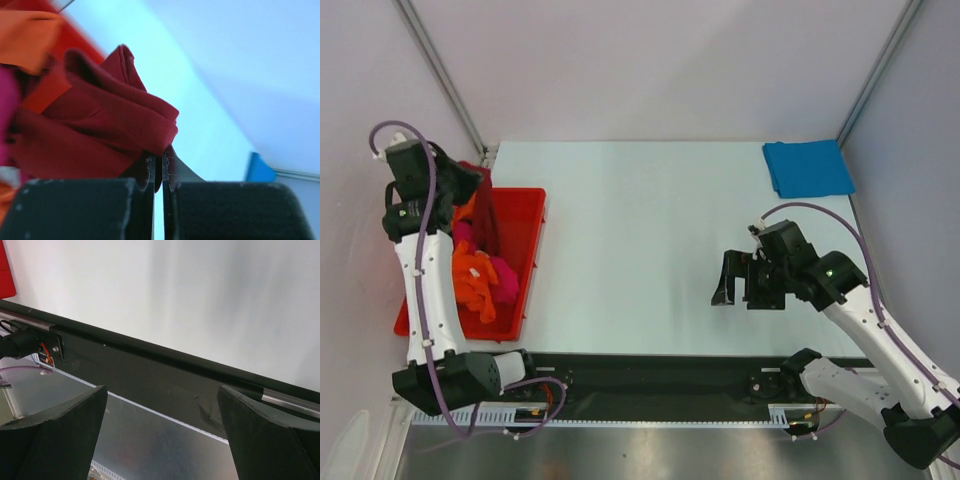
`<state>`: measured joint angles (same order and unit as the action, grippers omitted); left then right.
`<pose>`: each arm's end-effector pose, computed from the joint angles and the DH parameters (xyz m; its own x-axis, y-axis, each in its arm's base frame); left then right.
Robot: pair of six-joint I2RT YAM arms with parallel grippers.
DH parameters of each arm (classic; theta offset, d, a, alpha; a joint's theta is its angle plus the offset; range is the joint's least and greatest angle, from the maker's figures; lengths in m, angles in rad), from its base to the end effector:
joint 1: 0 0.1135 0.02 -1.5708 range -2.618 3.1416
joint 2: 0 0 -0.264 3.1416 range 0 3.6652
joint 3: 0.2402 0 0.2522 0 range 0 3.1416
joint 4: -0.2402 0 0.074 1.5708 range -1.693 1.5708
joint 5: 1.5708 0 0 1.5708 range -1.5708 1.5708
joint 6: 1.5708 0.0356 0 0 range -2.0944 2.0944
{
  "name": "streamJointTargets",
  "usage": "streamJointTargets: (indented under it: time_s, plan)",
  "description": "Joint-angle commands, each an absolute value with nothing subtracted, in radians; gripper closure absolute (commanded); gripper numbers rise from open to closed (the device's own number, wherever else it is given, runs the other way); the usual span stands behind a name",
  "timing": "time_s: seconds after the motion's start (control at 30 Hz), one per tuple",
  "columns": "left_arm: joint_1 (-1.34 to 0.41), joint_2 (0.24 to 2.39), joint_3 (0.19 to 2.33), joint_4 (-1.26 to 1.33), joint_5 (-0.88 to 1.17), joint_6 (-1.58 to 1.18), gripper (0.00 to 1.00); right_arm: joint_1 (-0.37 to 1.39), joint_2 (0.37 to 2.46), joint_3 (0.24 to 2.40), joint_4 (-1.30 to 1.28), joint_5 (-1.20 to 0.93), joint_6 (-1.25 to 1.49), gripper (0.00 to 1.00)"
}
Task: Fold and stack the t-shirts
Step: Move the tshirt to the center of the board
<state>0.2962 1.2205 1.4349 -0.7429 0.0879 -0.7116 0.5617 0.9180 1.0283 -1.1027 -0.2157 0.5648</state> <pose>0.2405 0.0701 0.4170 -0.2227 -0.7481 -0.6251 -0.4802 0.6422 -0.5975 0.1280 0.0895 0.3187 -0.9301 0.0324 -0.3659 -0.1438 0.8844 0.4440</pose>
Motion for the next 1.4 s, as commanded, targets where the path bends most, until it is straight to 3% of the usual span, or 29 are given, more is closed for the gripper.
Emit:
streamJointTargets:
  time_s: [0.0,0.13,0.23,0.43,0.53,0.67,0.9,1.1,1.27,1.37]
  plan:
    - [0.268,1.218,1.623,-0.624,0.254,-0.807,1.0,0.566,0.942,1.117,-1.114,-0.222,0.52,0.01]
    - [0.253,1.293,1.93,-0.719,0.334,-0.808,1.0,0.566,0.943,1.137,-1.114,-0.215,0.522,0.01]
    - [0.249,1.307,2.047,-0.726,0.382,-0.84,1.0,0.568,0.927,1.123,-1.106,-0.222,0.537,0.01]
    - [0.224,1.292,2.066,-0.502,0.562,-1.041,1.0,0.566,0.882,1.117,-1.115,-0.221,0.558,0.01]
    - [0.063,1.347,2.144,-0.393,0.62,-1.088,1.0,0.566,0.868,1.121,-1.129,-0.19,0.564,0.0]
    - [-0.239,1.502,2.379,-0.593,0.586,-0.96,1.0,0.566,0.856,1.118,-1.132,-0.179,0.572,0.0]
    - [-0.685,1.519,2.272,-0.597,0.47,-0.845,1.0,0.566,0.83,1.143,-1.172,-0.153,0.587,0.0]
    - [-0.727,1.382,1.972,-0.621,0.322,-0.772,1.0,0.565,0.781,1.135,-1.213,-0.129,0.618,0.0]
    - [-0.727,1.341,1.934,-0.653,0.298,-0.77,1.0,0.566,0.753,1.103,-1.209,-0.147,0.646,0.0]
    - [-0.718,1.289,1.803,-0.71,0.189,-0.791,1.0,0.565,0.752,1.085,-1.184,-0.164,0.65,0.0]
